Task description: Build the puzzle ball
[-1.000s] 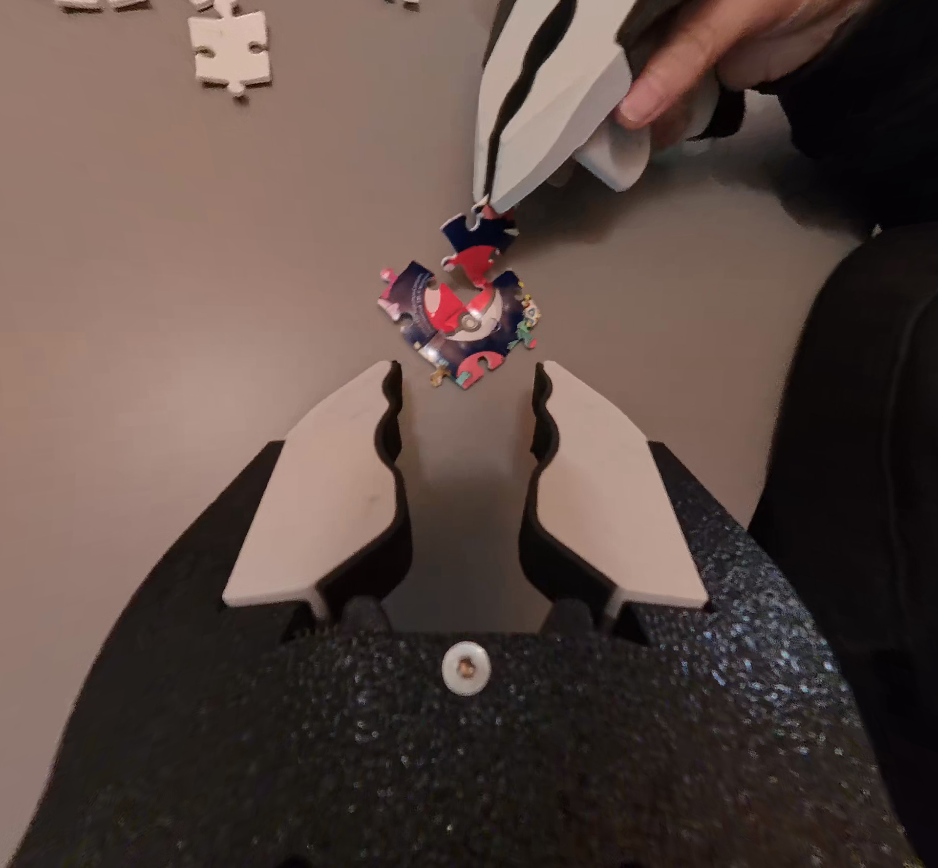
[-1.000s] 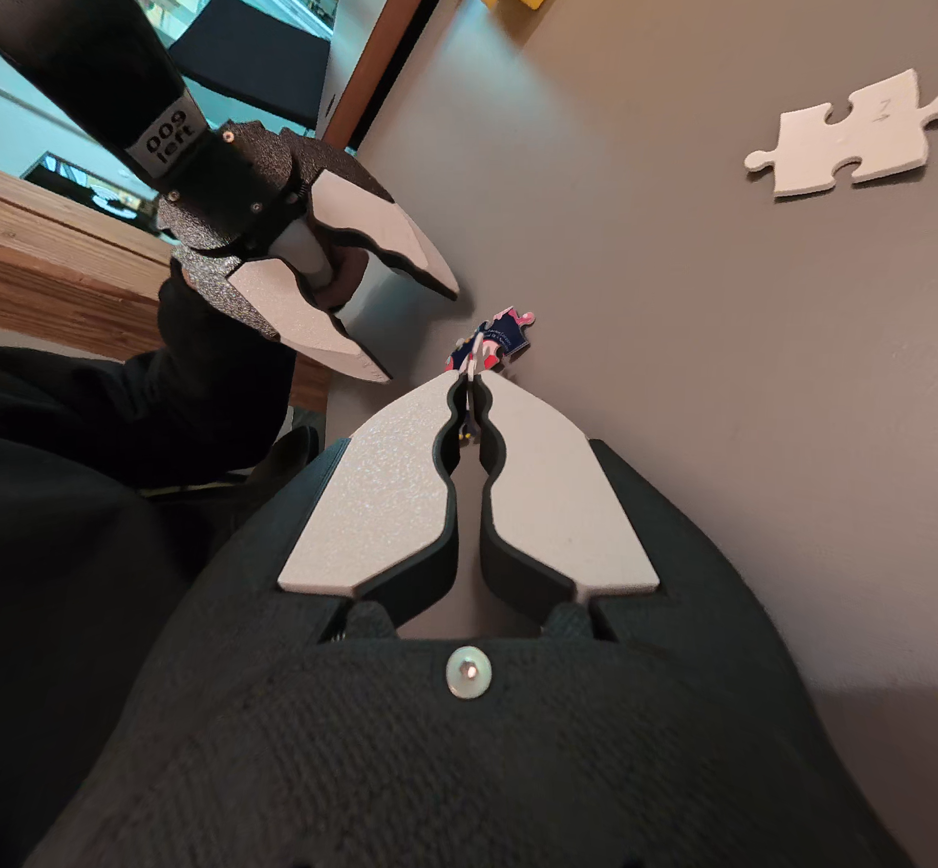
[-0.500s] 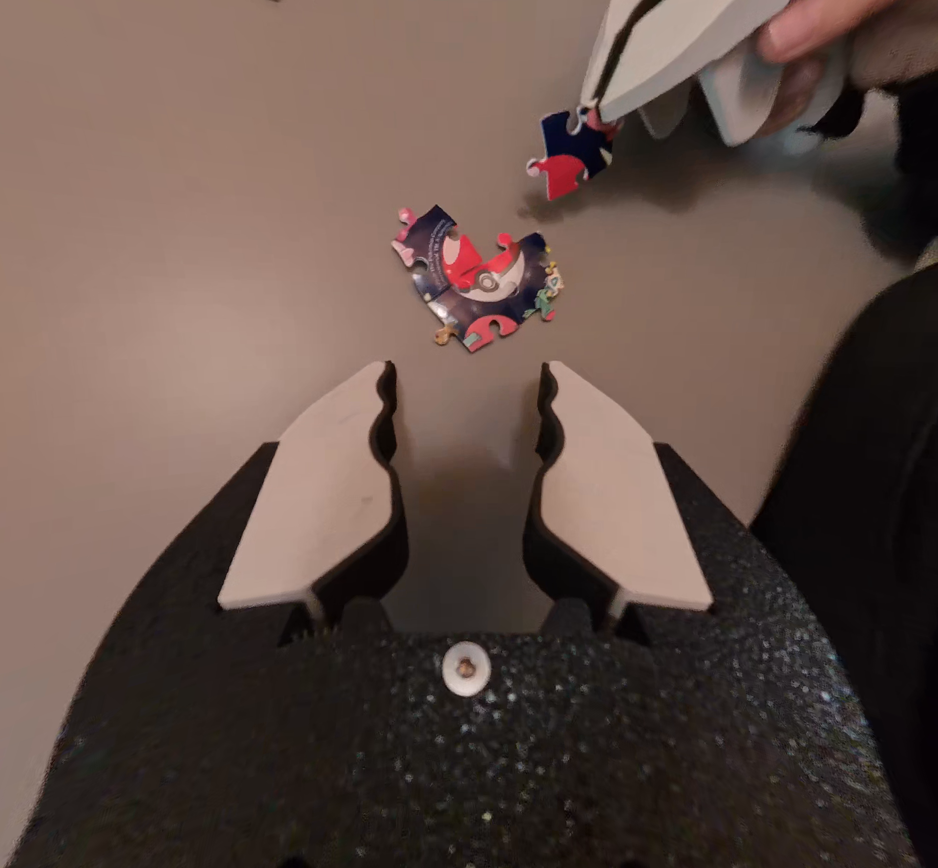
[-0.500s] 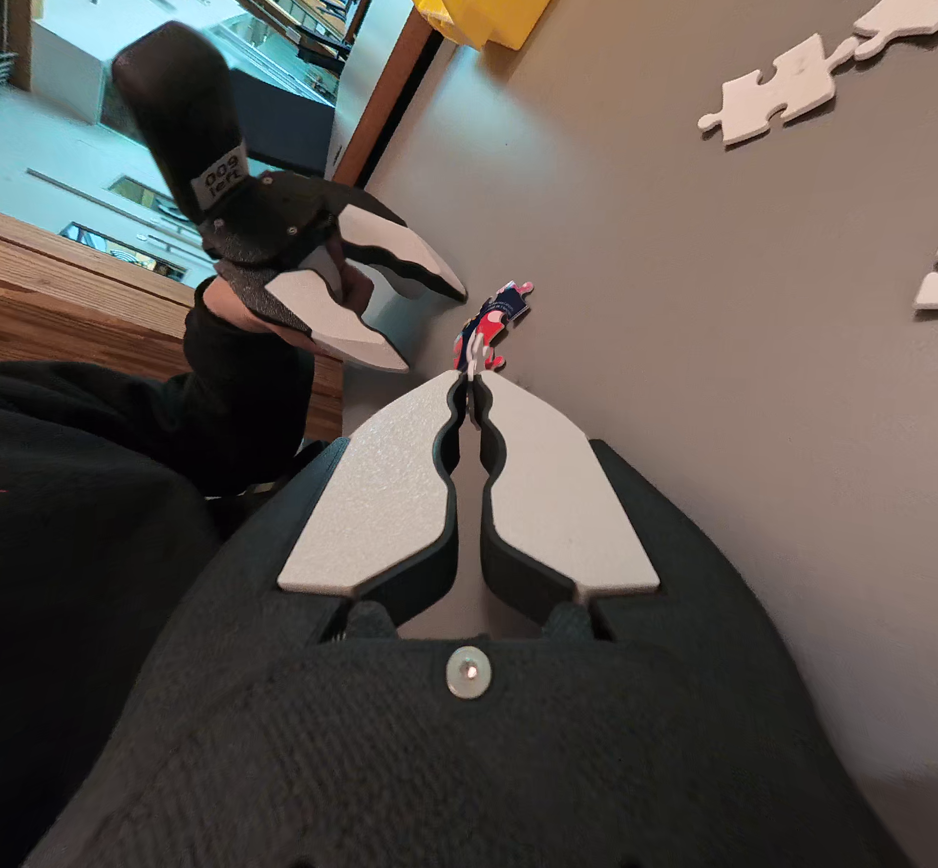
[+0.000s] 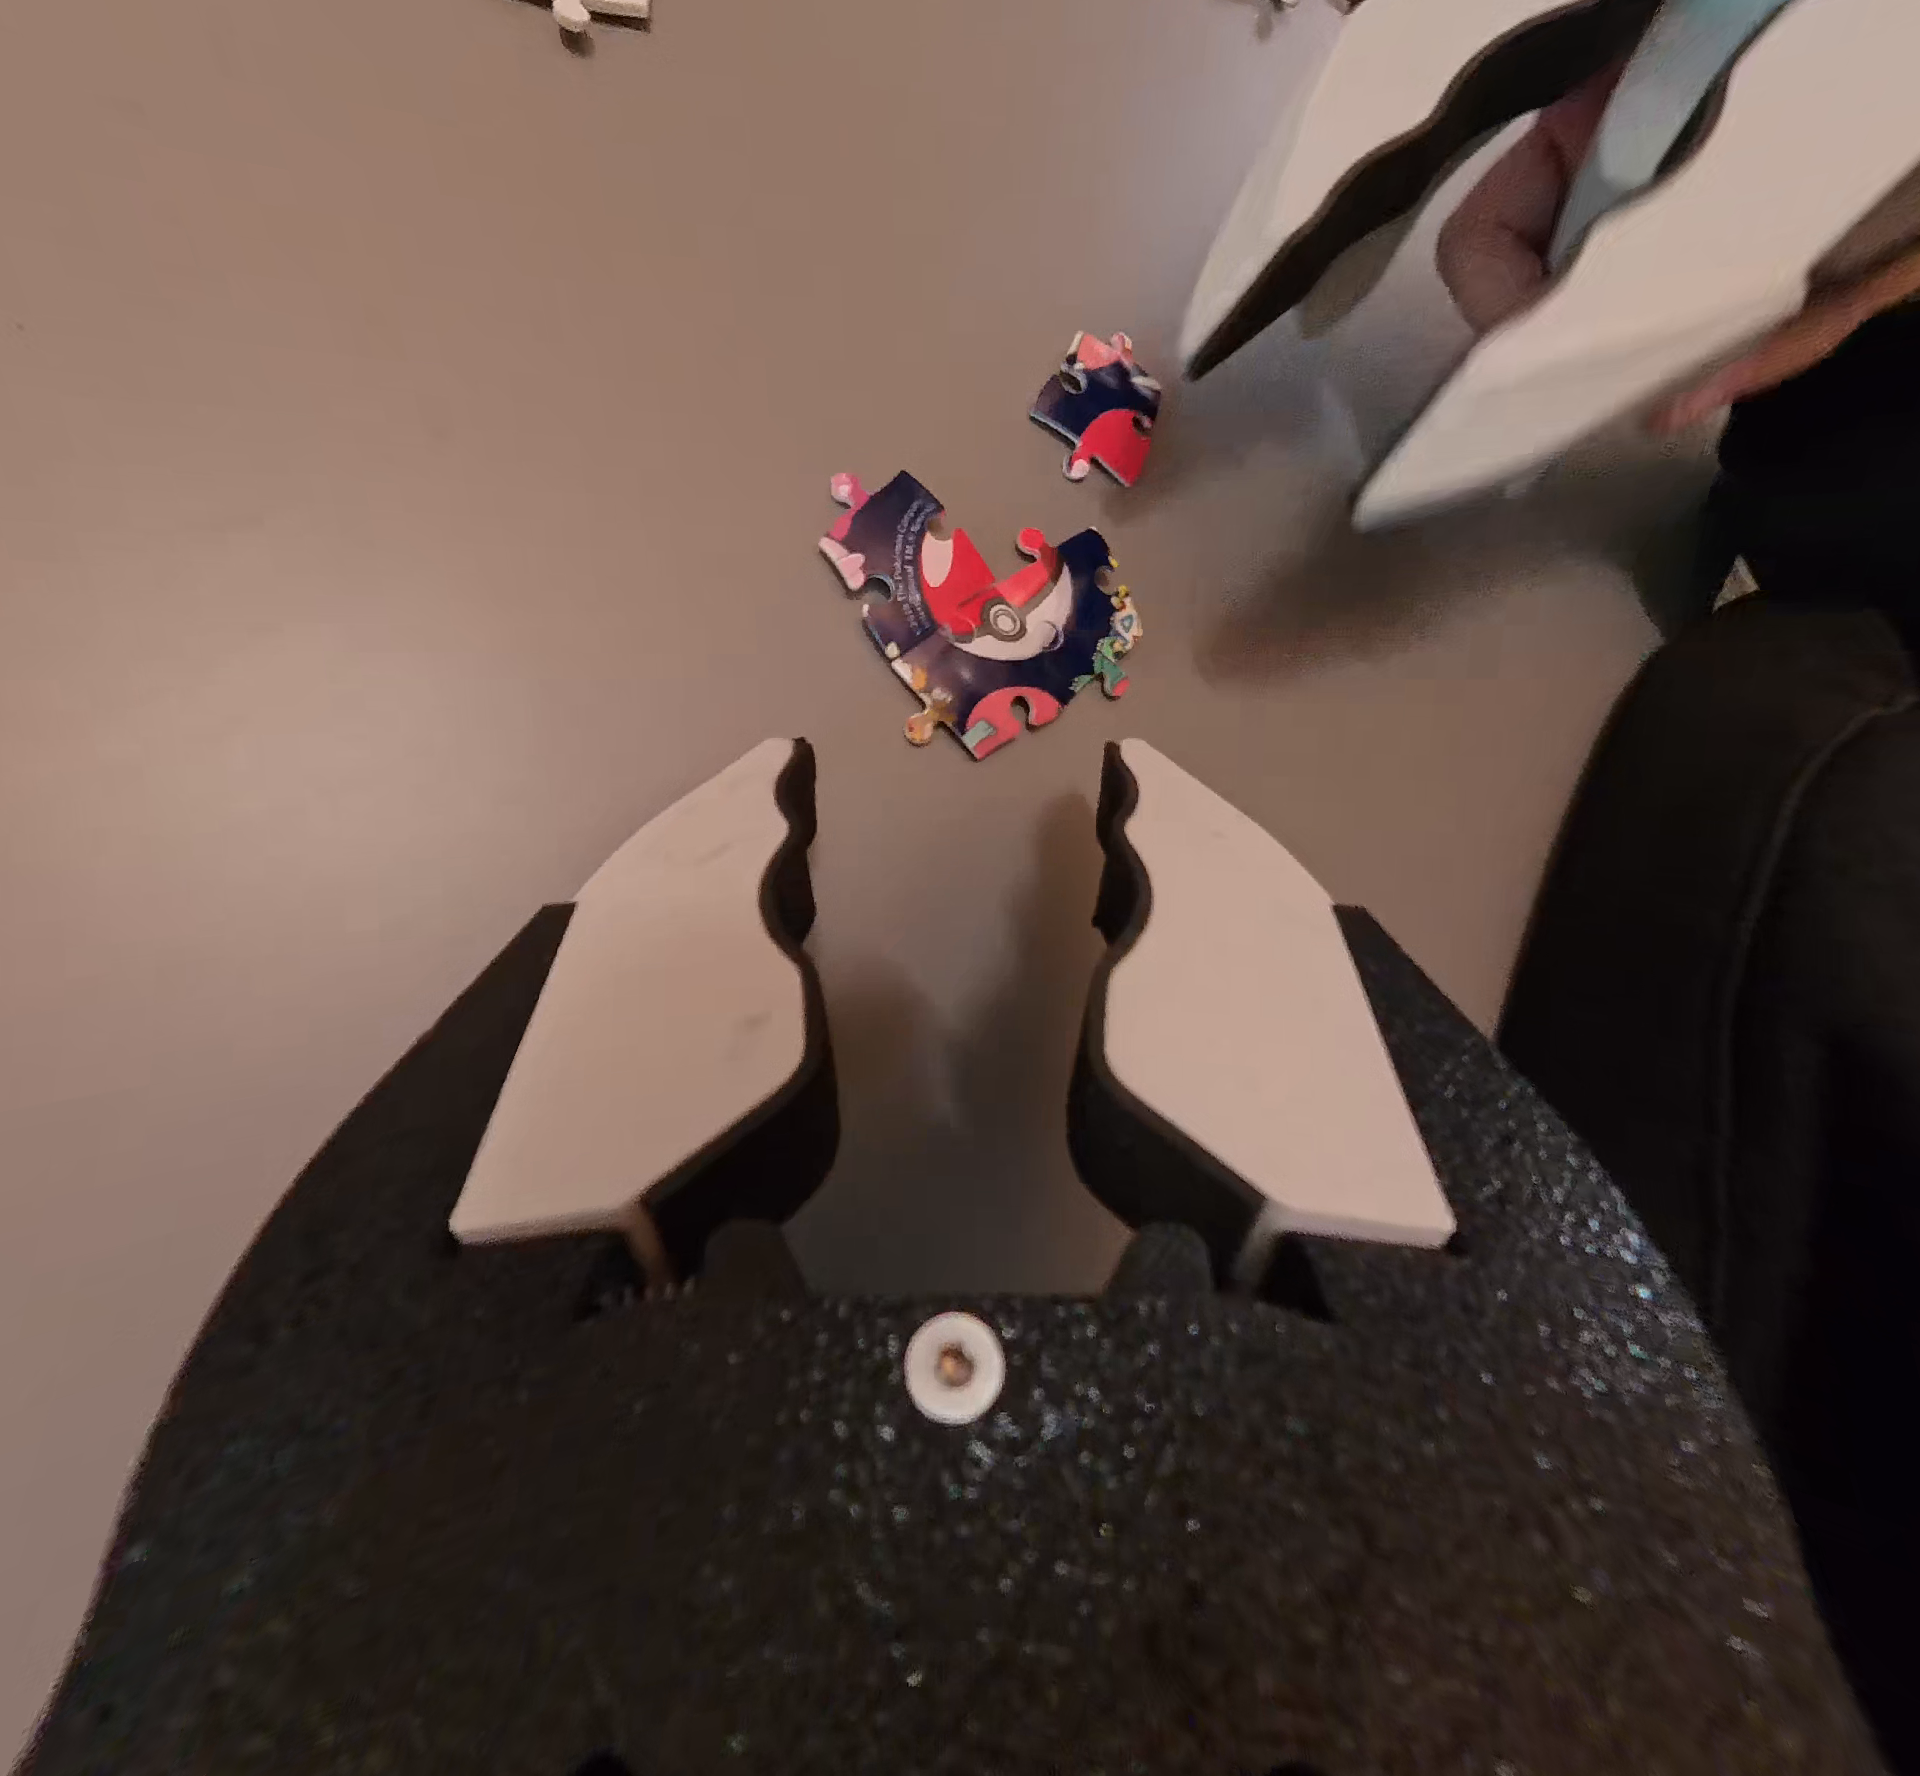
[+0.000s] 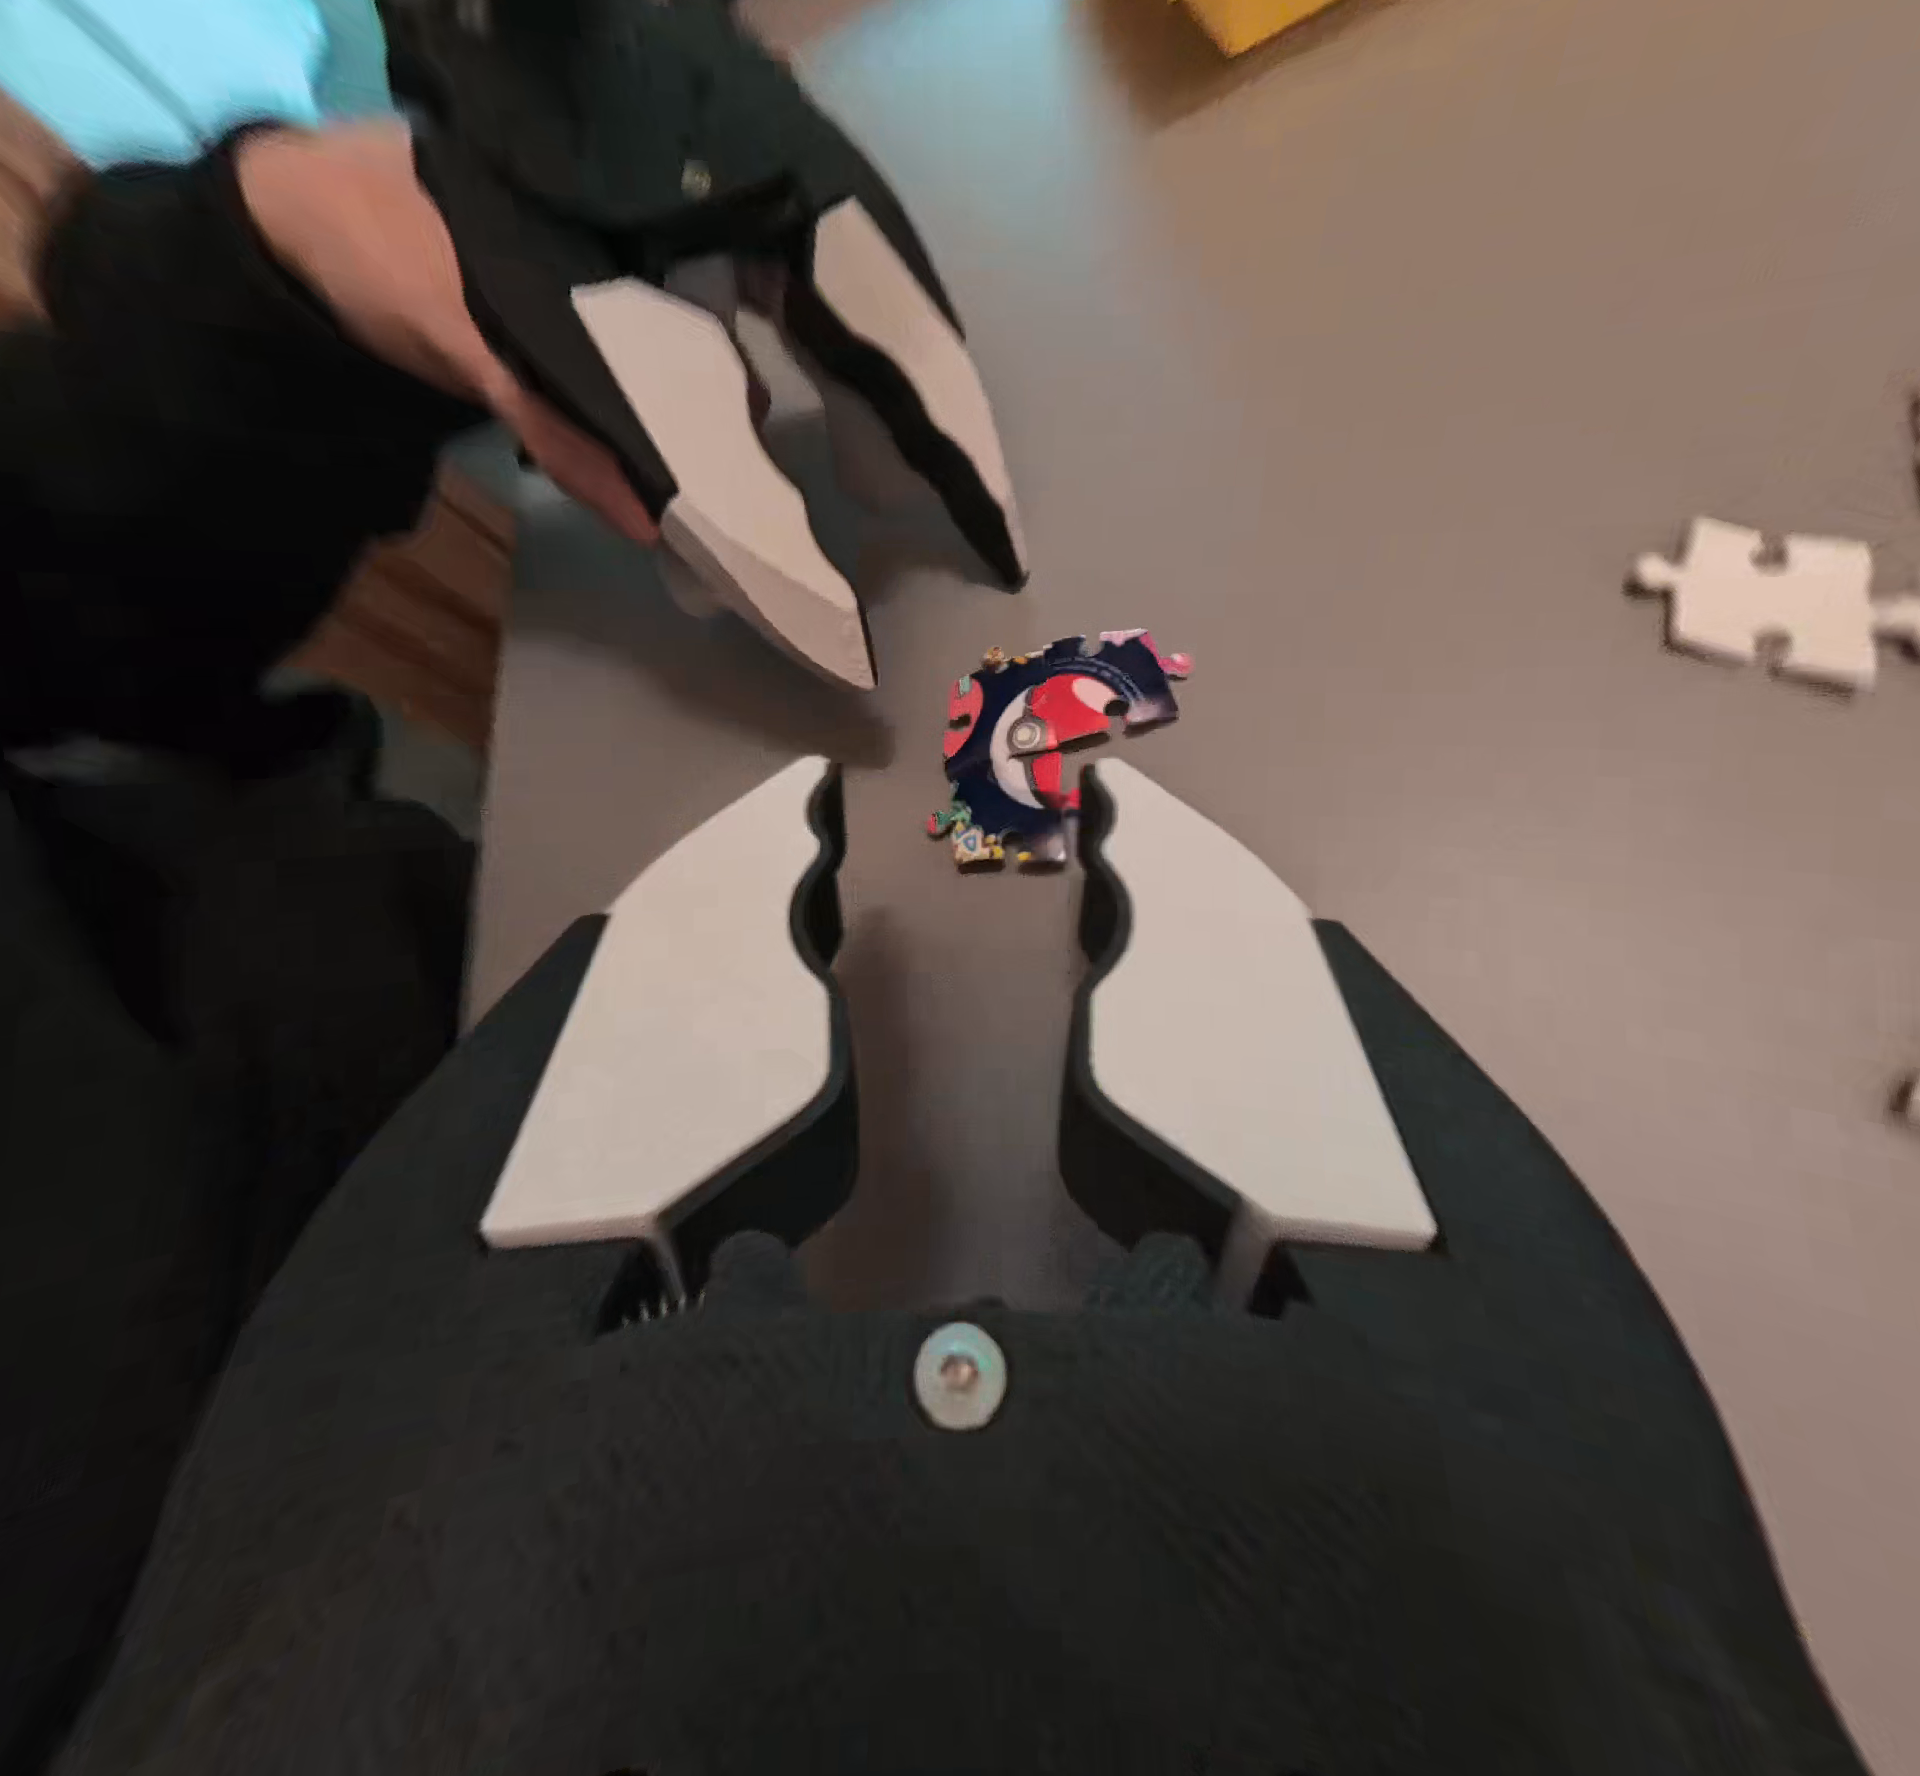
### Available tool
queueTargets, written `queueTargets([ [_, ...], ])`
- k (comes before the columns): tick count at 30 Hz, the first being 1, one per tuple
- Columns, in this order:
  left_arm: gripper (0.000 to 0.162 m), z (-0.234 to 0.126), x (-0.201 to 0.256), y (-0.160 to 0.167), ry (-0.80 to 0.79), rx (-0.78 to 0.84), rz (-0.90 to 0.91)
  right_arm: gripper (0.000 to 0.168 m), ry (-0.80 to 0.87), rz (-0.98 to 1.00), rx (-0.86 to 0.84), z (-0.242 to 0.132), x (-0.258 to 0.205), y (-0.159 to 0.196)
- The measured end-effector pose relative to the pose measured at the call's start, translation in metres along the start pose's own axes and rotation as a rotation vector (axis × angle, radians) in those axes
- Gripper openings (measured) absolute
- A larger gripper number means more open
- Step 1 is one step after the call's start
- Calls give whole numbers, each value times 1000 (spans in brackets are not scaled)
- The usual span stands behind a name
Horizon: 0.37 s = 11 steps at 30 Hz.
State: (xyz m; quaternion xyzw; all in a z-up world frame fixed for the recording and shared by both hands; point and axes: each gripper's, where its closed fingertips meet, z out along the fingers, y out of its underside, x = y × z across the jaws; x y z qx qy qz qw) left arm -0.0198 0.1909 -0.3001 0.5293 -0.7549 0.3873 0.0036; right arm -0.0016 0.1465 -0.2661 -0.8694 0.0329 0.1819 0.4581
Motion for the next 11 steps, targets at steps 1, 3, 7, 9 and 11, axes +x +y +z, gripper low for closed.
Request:
queueTargets([
  [1, 51, 0, 0, 0, -1, -4, 8, 49, 3, -89, -42, 7, -1, 2],
  [3, 51, 1, 0, 1, -9, -13, 25, 64, 47, -257, -106, 18, 4, 4],
  [7, 52, 0, 0, 4, -34, -16, 51, 79, 116, -491, -165, 30, 13, -2],
  [9, 52, -1, 1, 5, -34, -9, 49, 82, 107, -458, -212, 35, 18, 1],
  [11, 52, -1, 1, 5, -28, -2, 42, 81, 68, -414, -232, 39, 18, 3],
])
